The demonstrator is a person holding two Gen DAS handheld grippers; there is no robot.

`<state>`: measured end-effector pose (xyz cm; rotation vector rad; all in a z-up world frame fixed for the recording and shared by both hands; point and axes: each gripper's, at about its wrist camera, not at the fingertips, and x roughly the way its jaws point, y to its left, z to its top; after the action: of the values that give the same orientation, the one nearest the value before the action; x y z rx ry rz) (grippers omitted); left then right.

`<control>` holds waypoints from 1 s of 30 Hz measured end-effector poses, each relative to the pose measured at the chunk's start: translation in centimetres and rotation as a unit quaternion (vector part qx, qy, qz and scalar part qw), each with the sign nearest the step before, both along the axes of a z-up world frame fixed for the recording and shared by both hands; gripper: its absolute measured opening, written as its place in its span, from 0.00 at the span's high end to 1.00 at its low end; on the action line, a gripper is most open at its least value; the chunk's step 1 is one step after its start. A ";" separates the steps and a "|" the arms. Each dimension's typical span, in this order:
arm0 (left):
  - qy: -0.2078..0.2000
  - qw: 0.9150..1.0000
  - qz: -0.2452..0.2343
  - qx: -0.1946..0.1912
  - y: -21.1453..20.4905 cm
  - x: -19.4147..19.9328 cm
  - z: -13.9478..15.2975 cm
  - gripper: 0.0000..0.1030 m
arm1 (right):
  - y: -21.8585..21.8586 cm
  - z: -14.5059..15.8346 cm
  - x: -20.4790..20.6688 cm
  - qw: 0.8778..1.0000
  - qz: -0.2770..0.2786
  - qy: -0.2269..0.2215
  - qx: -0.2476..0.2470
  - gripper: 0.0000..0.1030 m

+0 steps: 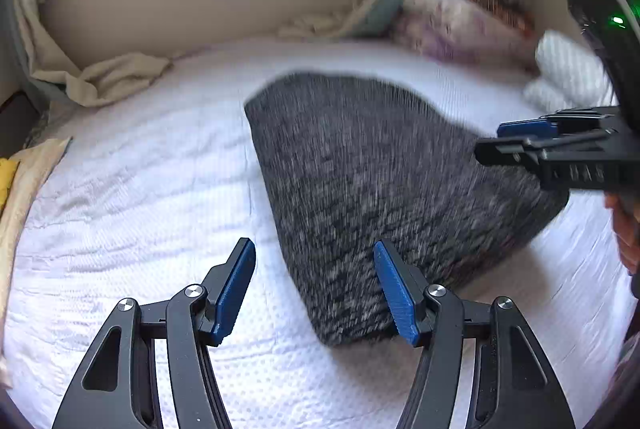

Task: Fold large clothes
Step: 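Release the jacket and withdraw both grippers from the folded bundle, then move both grippers to the end of the folded jacket bundle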

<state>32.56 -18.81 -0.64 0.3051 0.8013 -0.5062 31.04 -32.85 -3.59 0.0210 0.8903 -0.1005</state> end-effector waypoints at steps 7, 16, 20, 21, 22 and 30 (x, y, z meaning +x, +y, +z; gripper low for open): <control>0.049 0.999 0.013 -0.019 0.3 0.8 -3.3 0.35 | 0.8 -6.2 -1.1 0.997 -0.007 0.054 -0.058 0.63; 0.027 0.999 0.019 -0.009 -0.4 0.2 -3.7 0.34 | -1.7 -5.4 -1.5 0.998 -0.027 0.049 0.004 0.62; 0.028 0.999 0.024 -0.011 -0.6 0.2 -3.7 0.33 | -1.8 -0.8 -1.0 0.999 -0.034 -0.016 0.016 0.62; 0.028 0.999 0.026 -0.012 -0.7 0.2 -3.7 0.33 | -1.7 -0.1 -0.4 0.999 -0.031 -0.025 0.017 0.62; 0.029 0.999 0.027 -0.011 -0.7 0.2 -3.6 0.33 | -1.3 0.6 0.8 0.999 -0.023 -0.029 0.019 0.62; 0.031 0.999 0.032 -0.010 -1.0 0.2 -3.7 0.33 | 2.1 -0.8 8.3 1.000 -0.002 0.016 0.002 0.62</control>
<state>32.78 -19.83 -4.36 0.2459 0.8634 -0.4660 39.37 -30.73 -4.44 0.0253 0.9216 -0.1021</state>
